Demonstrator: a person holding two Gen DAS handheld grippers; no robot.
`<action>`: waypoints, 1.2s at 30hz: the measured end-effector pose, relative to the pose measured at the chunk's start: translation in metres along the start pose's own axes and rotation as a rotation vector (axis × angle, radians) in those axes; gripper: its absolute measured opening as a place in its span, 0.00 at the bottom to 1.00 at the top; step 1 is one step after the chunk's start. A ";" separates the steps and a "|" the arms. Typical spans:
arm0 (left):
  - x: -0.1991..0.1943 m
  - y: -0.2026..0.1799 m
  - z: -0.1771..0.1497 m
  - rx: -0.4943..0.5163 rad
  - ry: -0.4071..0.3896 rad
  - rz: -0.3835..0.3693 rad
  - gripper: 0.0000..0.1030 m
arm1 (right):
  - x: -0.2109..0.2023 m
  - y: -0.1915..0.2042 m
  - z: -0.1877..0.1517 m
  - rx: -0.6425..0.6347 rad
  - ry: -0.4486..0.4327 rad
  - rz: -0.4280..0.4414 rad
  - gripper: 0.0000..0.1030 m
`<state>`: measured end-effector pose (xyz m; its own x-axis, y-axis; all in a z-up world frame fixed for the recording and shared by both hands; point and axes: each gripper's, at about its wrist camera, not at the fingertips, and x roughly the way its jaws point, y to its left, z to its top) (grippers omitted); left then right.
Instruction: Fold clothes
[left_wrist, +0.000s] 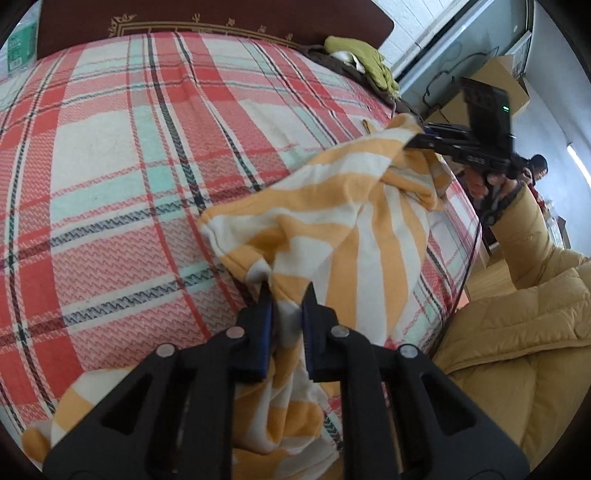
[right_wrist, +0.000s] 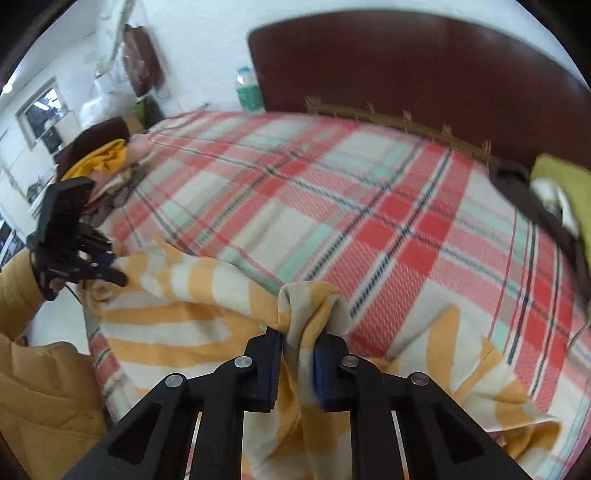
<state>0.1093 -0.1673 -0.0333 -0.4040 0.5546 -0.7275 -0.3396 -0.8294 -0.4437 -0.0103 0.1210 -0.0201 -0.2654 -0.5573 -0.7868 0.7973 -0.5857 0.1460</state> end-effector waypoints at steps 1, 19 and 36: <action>-0.005 -0.002 0.004 0.000 -0.026 -0.001 0.14 | -0.010 0.005 0.006 -0.006 -0.035 -0.007 0.13; -0.052 0.032 0.173 -0.046 -0.401 0.286 0.15 | -0.034 -0.076 0.173 0.123 -0.354 -0.326 0.13; 0.028 0.035 0.054 -0.130 -0.131 0.066 0.73 | -0.002 -0.005 0.040 -0.159 -0.069 -0.131 0.54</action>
<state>0.0397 -0.1773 -0.0408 -0.5318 0.4955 -0.6868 -0.1991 -0.8614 -0.4673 -0.0359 0.1017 0.0052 -0.4043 -0.5250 -0.7489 0.8276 -0.5586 -0.0551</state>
